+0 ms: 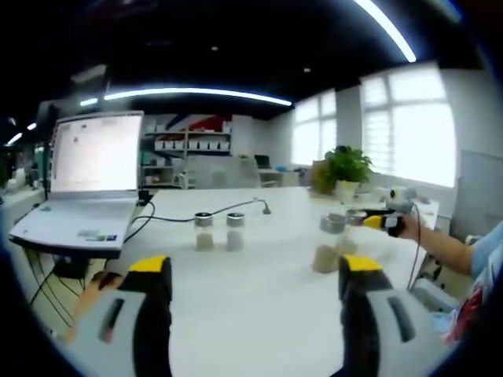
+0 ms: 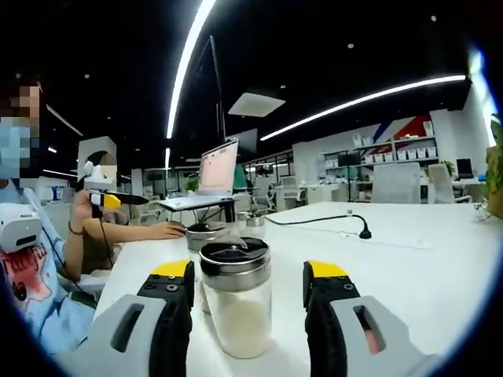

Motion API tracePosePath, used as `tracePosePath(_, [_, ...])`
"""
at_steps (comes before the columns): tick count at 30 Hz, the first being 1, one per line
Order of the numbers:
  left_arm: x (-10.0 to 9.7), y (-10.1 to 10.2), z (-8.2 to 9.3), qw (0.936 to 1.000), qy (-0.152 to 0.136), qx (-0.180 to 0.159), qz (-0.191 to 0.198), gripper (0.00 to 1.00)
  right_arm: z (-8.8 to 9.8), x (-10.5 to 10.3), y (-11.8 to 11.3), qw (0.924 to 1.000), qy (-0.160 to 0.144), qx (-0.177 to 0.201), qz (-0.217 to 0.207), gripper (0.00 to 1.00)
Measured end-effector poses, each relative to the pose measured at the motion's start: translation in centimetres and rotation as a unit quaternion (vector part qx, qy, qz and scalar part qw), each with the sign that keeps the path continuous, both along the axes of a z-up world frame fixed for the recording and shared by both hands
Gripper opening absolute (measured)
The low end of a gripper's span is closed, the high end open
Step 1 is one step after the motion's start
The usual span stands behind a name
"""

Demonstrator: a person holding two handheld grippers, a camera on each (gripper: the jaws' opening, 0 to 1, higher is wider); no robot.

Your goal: Rotate the seasoning bottle until the label or dispensing opening points toward the visible target arrow and the bottle remains upright within the marked orientation range

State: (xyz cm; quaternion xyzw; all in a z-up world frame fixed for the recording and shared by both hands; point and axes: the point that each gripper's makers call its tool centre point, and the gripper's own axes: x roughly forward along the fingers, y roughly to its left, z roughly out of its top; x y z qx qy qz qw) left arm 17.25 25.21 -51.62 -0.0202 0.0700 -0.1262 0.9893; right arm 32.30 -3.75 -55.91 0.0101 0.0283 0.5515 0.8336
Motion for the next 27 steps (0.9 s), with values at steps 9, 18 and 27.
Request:
tracePosePath(9, [0.4, -0.1, 0.5, 0.9997, -0.015, -0.014, -0.015, 0.93, -0.1, -0.2, 1.0, 0.9985, -0.017, -0.035, 0.038, 0.59])
tracePosePath(18, [0.4, -0.9, -0.1, 0.9996, -0.004, -0.007, -0.027, 0.94, 0.0, 0.0, 0.6, 0.9997, -0.002, -0.001, 0.024, 0.51])
tracePosePath(27, [0.2, -1.5, 0.2, 0.9991, -0.009, -0.005, -0.041, 0.96, 0.1, -1.0, 1.0, 0.9992, -0.021, -0.019, 0.027, 0.37])
